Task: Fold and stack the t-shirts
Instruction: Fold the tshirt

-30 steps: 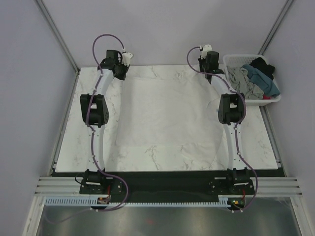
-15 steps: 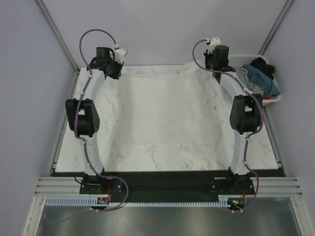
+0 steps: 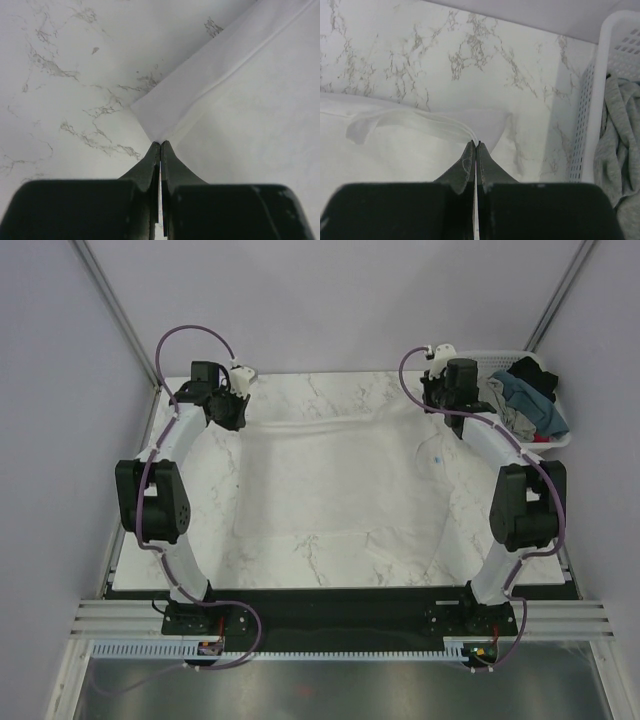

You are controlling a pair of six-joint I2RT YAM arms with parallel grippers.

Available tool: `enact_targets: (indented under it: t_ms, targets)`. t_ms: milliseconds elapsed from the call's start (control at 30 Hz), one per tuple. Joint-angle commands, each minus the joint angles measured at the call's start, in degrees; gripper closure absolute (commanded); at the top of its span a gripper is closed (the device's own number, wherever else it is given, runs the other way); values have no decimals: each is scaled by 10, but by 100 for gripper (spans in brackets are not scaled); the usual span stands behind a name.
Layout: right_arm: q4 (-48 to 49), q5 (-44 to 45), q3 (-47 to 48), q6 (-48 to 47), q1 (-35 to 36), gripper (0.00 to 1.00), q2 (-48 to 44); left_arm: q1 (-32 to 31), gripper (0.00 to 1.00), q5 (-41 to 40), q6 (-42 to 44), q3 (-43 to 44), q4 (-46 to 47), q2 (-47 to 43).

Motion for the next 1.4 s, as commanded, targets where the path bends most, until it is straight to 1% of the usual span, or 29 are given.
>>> enact_targets:
  t_ms: [0,167,467,667,833,1000,1033,1067,1100,1133,1167,1233,1267,1367]
  targets:
    - [-6,-20,-42,8,3,100,-61,3,98,17,-6,-32,15,-48]
    - [-24,-30,-105,12,5,100,-105,3,98,18,-11,-83,21,-76]
    - [-49,-44,-184,16,12,100,-165,3,98,10,-18,-115,23,-71]
    - [-56,-50,-211,18,17,100,-176,3,98,10,-18,-134,23,-59]
    - [-60,-56,-240,24,38,100,-182,3,98,10,-18,-149,23,-49]
    - [-61,-57,-245,20,44,100,-175,3,98,10,-18,-147,23,-33]
    - [-68,-51,-237,20,44,98,-173,3,98,10,-18,-148,23,-34]
    - [-75,-48,-230,17,44,86,-169,3,98,10,-18,-149,23,-38]
    - [-84,-45,-221,13,44,82,-169,3,98,10,-18,-150,23,-44]
    - [-93,-43,-204,12,44,79,-169,3,98,10,-18,-156,23,-55]
    - [-107,-40,-196,12,44,69,-173,3,98,10,-18,-158,23,-64]
    - [-122,-36,-182,7,44,61,-181,3,98,10,-18,-164,23,-83]
    - [-125,-33,-179,3,44,57,-188,3,98,10,-18,-164,23,-89]
    - [-135,-22,-170,-6,45,57,-199,3,98,10,-18,-165,23,-105]
